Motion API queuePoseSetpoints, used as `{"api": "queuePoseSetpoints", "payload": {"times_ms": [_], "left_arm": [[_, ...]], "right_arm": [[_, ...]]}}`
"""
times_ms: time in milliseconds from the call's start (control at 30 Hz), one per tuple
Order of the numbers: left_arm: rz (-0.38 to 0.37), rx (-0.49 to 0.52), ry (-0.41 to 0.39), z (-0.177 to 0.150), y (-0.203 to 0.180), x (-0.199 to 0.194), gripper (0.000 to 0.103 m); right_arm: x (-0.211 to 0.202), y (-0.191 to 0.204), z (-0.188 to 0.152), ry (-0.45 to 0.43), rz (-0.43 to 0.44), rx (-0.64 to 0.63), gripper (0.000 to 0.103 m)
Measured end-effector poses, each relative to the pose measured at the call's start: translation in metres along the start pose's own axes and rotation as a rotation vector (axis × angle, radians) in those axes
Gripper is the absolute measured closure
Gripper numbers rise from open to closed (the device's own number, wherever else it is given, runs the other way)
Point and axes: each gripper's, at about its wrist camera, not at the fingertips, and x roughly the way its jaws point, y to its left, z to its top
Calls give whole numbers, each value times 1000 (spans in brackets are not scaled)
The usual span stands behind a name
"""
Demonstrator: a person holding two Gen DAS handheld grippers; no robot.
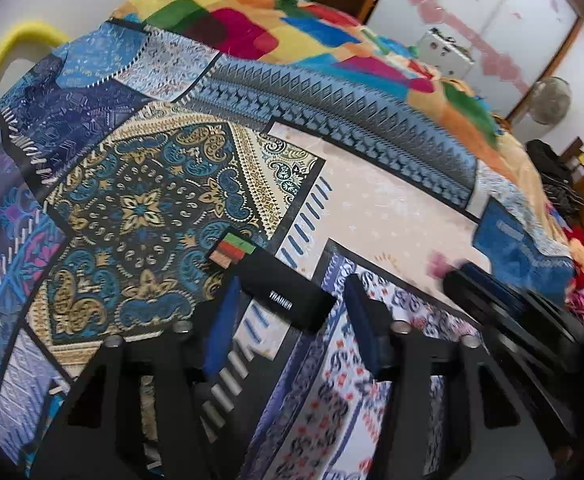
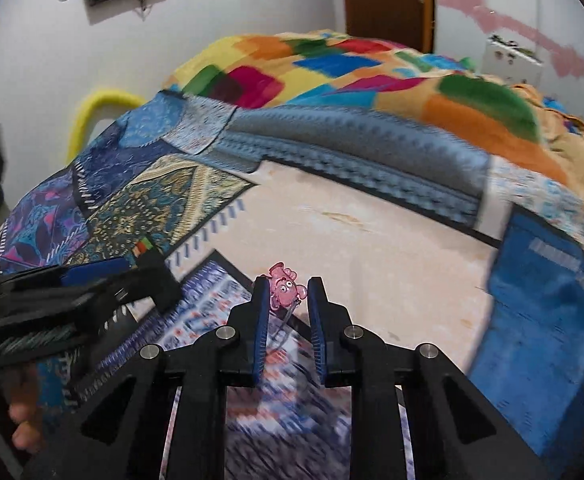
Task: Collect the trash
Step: 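Close the left gripper on the black card while the right gripper grasps the pink toy, then lift the black card and pink toy and carry them down to the white bin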
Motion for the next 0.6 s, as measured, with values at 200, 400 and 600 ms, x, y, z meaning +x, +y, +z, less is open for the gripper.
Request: {"api": "queuePoseSetpoints", "payload": {"times_ms": [200, 400, 600], "left_arm": [[154, 53, -51, 0, -21, 12, 65], [142, 119, -30, -12, -30, 8, 79], [31, 94, -10, -22, -28, -24, 79]], "right_arm": [[-21, -11, -4, -38, -1, 33, 85], [-29, -11, -10, -33, 10, 67, 85], [-48, -7, -12, -26, 4, 76, 85]]}}
